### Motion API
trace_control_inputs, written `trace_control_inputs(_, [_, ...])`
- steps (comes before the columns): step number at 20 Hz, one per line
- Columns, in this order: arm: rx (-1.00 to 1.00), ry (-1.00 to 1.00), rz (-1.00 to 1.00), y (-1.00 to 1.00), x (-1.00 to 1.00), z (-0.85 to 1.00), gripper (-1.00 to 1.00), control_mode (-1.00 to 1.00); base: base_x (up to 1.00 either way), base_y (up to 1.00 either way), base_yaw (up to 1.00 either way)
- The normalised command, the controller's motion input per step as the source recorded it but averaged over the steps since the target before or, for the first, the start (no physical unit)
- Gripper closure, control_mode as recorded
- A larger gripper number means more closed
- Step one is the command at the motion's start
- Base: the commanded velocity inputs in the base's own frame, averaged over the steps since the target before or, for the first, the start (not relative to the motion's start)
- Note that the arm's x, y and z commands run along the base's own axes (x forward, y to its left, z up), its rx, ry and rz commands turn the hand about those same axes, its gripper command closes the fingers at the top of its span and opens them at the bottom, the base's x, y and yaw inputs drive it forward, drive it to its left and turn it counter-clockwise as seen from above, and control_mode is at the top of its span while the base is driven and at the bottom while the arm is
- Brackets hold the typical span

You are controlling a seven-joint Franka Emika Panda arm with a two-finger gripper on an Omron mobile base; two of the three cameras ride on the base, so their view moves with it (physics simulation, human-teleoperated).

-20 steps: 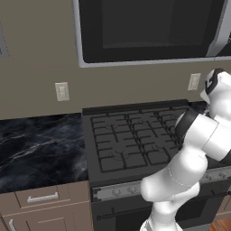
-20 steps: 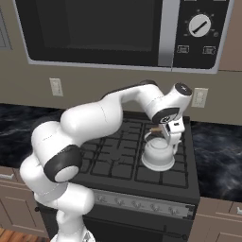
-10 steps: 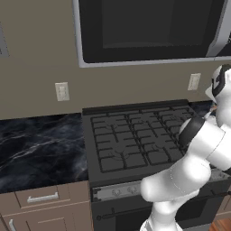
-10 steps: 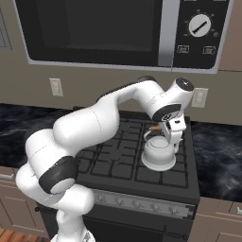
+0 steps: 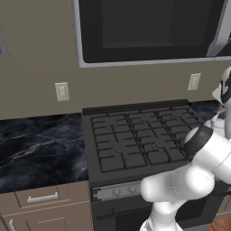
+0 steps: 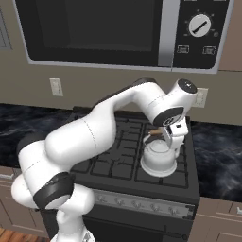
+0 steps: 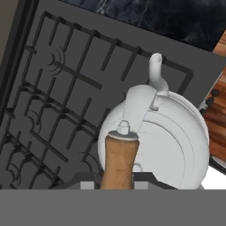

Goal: The kettle is done boiling. Turn off the stove, then wait for 300 timesteps before moving the kettle to the dining table.

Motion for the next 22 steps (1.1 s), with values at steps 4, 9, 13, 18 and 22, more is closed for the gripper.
trace_control_inputs(4, [0.00,0.00,0.00,0.04,-0.10,0.03,1.00,-1.00,0.00,0.00,0.00])
trace_control_inputs(9, [0.00,0.00,0.00,0.00,0.00,0.00,1.00,-1.00,0.00,0.00,0.00])
trace_control_inputs(13, [0.00,0.00,-0.01,0.00,-0.04,0.00,1.00,1.00,-0.07,0.00,-0.03])
trace_control_inputs(18, [0.00,0.00,0.00,0.00,0.00,0.00,1.00,1.00,-0.28,0.00,-0.21])
trace_control_inputs(22, [0.00,0.00,0.00,0.00,0.00,0.00,1.00,1.00,-0.20,-0.12,-0.25])
